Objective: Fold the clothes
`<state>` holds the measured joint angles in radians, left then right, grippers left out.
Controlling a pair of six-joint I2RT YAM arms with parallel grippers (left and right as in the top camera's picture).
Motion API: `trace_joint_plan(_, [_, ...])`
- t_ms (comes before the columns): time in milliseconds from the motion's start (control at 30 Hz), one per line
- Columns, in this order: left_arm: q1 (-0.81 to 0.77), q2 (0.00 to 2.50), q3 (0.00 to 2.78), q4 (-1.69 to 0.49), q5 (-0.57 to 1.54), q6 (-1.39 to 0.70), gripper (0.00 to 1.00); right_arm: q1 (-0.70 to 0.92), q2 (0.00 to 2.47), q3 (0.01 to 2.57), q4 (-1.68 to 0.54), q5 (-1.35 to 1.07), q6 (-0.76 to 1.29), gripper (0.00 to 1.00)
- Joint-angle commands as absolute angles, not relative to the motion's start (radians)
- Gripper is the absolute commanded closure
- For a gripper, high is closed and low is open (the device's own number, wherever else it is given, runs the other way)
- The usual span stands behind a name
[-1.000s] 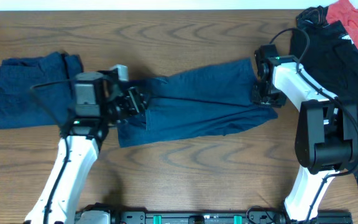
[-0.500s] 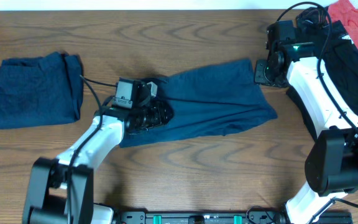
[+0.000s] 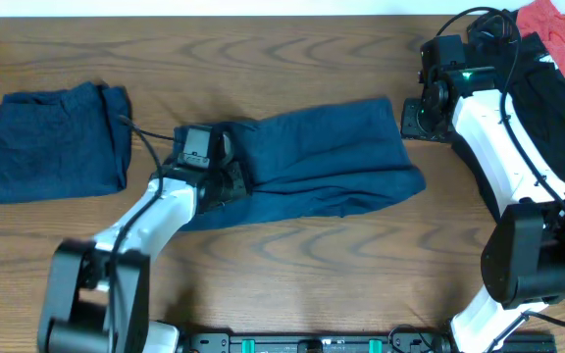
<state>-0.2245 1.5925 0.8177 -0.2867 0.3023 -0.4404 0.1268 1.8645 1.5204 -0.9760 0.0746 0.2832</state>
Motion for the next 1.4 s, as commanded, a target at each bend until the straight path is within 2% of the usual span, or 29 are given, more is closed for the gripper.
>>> trace_joint_plan(0, [-0.213, 1.439, 0.828, -0.286, 0.252, -0.421, 0.23, 0.126, 1.866, 1.525, -0.979, 0.071, 0.272, 0.54])
trace_joint_plan(133, [-0.179, 1.306, 0.828, -0.291, 0.181, -0.377, 0.1, 0.126, 1.866, 1.525, -0.981, 0.071, 0.272, 0.54])
trace_joint_plan(267, [-0.093, 1.294, 0.828, -0.297, 0.174, -0.37, 0.0, 0.126, 1.866, 1.525, -0.981, 0.071, 0.272, 0.54])
trace_joint_plan(467, [0.043, 1.439, 0.827, -0.295, 0.3, -0.336, 0.02, 0.126, 1.866, 1.524, -0.985, 0.071, 0.273, 0.54])
trace_joint_plan(667, [0.134, 1.646, 0.827, -0.2, 0.451, -0.332, 0.02, 0.126, 1.866, 1.524, -0.995, 0.071, 0.273, 0.54])
trace_joint_plan(800, [0.147, 1.753, 0.827, -0.118, 0.609, -0.333, 0.02, 0.126, 1.866, 1.524, -1.002, 0.071, 0.273, 0.54])
trace_joint_plan(967, [0.133, 1.84, 0.827, -0.107, 0.662, -0.333, 0.01, 0.127, 1.866, 1.524, -1.003, 0.07, 0.273, 0.54])
trace_joint_plan(1000, [0.128, 1.848, 0.827, -0.109, 0.682, -0.333, 0.04, 0.127, 1.866, 1.524, -1.003, 0.07, 0.273, 0.54])
trace_joint_plan(1100, [0.115, 1.861, 0.826, -0.12, 0.731, -0.325, 0.27, 0.126, 1.866, 1.524, -1.003, 0.07, 0.273, 0.54])
trace_joint_plan(1133, [0.112, 1.861, 0.826, -0.126, 0.73, -0.325, 0.38, 0.126, 1.866, 1.524, -1.003, 0.07, 0.273, 0.54])
trace_joint_plan(1200, [0.112, 1.861, 0.826, -0.13, 0.73, -0.325, 0.66, 0.127, 1.866, 1.524, -1.003, 0.07, 0.273, 0.54])
trace_joint_plan(1267, [0.117, 1.859, 0.827, -0.128, 0.73, -0.322, 0.85, 0.129, 1.866, 1.524, -1.006, 0.07, 0.272, 0.54])
trace_joint_plan(1300, [0.12, 1.855, 0.827, -0.128, 0.729, -0.321, 0.92, 0.132, 1.866, 1.524, -1.008, 0.07, 0.271, 0.54])
trace_joint_plan(1367, [0.127, 1.837, 0.827, -0.129, 0.73, -0.322, 0.94, 0.144, 1.866, 1.524, -1.015, 0.052, 0.25, 0.55])
